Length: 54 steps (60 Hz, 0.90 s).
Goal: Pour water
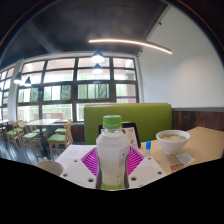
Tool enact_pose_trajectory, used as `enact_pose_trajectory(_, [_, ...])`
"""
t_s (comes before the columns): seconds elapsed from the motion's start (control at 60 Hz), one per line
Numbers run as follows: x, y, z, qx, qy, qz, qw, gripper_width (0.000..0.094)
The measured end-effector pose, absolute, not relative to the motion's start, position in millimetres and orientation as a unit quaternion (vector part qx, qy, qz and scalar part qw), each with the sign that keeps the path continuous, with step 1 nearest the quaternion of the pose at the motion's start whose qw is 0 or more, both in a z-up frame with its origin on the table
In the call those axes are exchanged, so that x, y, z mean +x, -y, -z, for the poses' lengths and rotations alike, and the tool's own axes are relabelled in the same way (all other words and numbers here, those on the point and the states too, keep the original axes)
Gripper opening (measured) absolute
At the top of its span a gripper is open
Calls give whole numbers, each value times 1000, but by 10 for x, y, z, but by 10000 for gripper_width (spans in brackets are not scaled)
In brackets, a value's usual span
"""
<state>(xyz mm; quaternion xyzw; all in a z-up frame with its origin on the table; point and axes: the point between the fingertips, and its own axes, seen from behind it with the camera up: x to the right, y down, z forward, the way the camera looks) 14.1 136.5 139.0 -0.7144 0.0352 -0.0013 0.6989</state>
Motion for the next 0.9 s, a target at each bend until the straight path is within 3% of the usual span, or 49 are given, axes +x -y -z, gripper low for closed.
enact_pose_trajectory(0.217, [-62, -1356, -893, -726, -32, 18, 686, 313])
enact_pose_trajectory(0.233, [152, -1495, -1043, -718, -25, 19, 696, 309])
enact_pose_trajectory(0.433, [188, -1477, -1070, -722, -19, 22, 691, 319])
enact_pose_trajectory(0.6, [137, -1429, -968, -747, -17, 18, 665, 554])
enact_pose_trajectory(0.683, [118, -1320, -964, -764, -5, 10, 646, 845])
enact_pose_trajectory(0.9, [212, -476, -1352, -747, 12, 29, 664, 822])
